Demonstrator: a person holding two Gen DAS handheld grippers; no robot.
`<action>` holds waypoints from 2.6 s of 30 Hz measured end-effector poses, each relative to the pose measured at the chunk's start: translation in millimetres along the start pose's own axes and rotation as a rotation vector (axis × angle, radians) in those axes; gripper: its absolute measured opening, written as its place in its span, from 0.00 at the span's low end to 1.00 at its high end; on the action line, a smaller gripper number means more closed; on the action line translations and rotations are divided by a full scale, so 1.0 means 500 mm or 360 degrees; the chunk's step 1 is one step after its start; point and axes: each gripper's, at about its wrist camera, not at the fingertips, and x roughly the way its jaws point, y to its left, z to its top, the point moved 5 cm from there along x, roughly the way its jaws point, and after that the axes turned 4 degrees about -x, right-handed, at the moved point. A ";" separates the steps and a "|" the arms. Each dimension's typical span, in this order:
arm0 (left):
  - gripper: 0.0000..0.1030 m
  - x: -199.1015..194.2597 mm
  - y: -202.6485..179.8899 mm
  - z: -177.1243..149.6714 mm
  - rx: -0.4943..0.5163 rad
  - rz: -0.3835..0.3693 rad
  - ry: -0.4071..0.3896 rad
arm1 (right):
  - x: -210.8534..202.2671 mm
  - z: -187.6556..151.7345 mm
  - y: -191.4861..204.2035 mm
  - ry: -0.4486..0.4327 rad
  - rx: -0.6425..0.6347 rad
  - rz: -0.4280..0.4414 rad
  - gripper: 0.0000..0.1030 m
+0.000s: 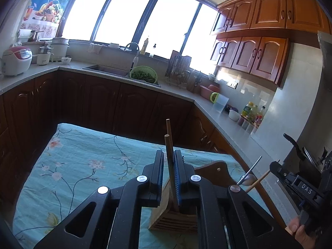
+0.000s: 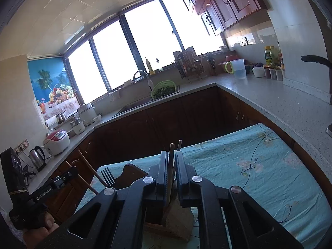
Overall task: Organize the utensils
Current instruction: 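Open both tools to release the chopsticks into the holder, then move both tools back down to the chopsticks on the tablecloth, then grasp a metal chopstick with the left tool while the right tool grasps a wooden one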
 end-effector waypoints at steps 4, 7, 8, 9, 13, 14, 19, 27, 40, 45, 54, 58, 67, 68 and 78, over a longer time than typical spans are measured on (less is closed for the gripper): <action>0.36 -0.037 0.002 0.011 -0.0017 0.0002 -0.0052 | -0.031 0.015 -0.001 -0.0072 0.0032 0.0043 0.60; 0.55 -0.069 0.004 0.010 -0.0005 0.0019 -0.0077 | -0.068 0.026 0.001 -0.0162 0.0045 0.0065 0.85; 0.56 -0.080 0.005 0.008 -0.0004 0.0018 -0.0088 | -0.079 0.028 0.004 -0.0178 0.0042 0.0075 0.87; 0.60 -0.092 0.006 0.005 0.0000 0.0023 -0.0093 | -0.088 0.028 0.006 -0.0186 0.0039 0.0079 0.87; 0.73 -0.146 0.012 -0.022 0.0001 0.0035 -0.0114 | -0.126 0.019 0.016 -0.0197 0.0034 0.0099 0.92; 0.75 -0.158 0.013 -0.028 0.0002 0.0037 -0.0111 | -0.137 0.014 0.017 -0.0201 0.0033 0.0100 0.93; 0.77 -0.214 0.006 -0.070 0.0076 0.0057 -0.0074 | -0.182 -0.025 0.017 -0.0177 0.0035 0.0092 0.95; 0.79 -0.268 0.028 -0.151 0.0067 0.0046 0.0095 | -0.231 -0.137 -0.004 -0.0018 0.0072 0.0085 0.95; 0.79 -0.304 0.061 -0.250 -0.0026 0.0104 0.0316 | -0.249 -0.323 -0.066 0.0241 0.0171 -0.0002 0.96; 0.79 -0.301 0.062 -0.275 -0.0021 0.0135 0.0361 | -0.241 -0.355 -0.066 0.0304 0.0177 -0.0007 0.95; 0.78 -0.268 0.039 -0.297 0.0065 0.0156 0.0437 | -0.215 -0.361 -0.057 0.0380 0.0121 -0.0014 0.95; 0.78 -0.239 0.032 -0.307 0.0117 0.0167 0.0512 | -0.191 -0.361 -0.058 0.0421 0.0079 -0.0038 0.88; 0.54 -0.142 0.007 -0.318 0.0239 0.0169 0.0694 | -0.091 -0.360 -0.056 0.0583 -0.0039 -0.0087 0.54; 0.53 -0.130 0.005 -0.320 0.0246 0.0162 0.0717 | -0.075 -0.361 -0.057 0.0608 -0.0047 -0.0093 0.49; 0.34 -0.038 -0.011 -0.327 0.0320 0.0139 0.0846 | 0.059 -0.364 -0.049 0.0783 -0.0202 -0.0164 0.26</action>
